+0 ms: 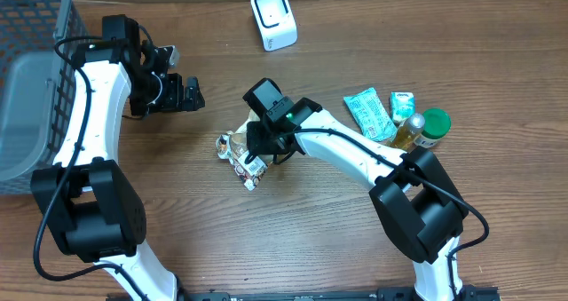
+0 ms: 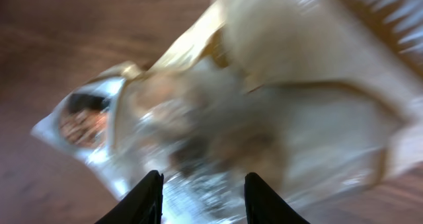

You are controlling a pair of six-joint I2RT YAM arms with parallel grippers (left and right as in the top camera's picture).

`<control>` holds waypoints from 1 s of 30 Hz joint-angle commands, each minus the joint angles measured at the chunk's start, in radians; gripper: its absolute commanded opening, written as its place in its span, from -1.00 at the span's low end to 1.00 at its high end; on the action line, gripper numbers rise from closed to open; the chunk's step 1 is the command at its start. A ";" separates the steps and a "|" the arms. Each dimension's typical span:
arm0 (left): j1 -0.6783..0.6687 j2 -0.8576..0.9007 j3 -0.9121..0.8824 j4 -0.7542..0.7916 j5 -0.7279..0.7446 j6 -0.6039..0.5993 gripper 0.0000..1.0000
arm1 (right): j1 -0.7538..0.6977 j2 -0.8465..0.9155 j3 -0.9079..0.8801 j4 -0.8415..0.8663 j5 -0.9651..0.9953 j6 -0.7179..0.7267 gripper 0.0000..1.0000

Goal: Scan the item barcode

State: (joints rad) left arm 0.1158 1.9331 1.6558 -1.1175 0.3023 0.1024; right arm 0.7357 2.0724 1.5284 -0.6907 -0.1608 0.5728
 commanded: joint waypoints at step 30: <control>0.000 -0.010 0.008 0.001 0.002 -0.021 0.99 | -0.036 0.014 -0.036 0.011 0.116 -0.102 -0.93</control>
State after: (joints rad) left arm 0.1158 1.9331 1.6558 -1.1175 0.3027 0.1024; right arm 0.6952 2.0735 1.4986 -0.6682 -0.0624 0.4747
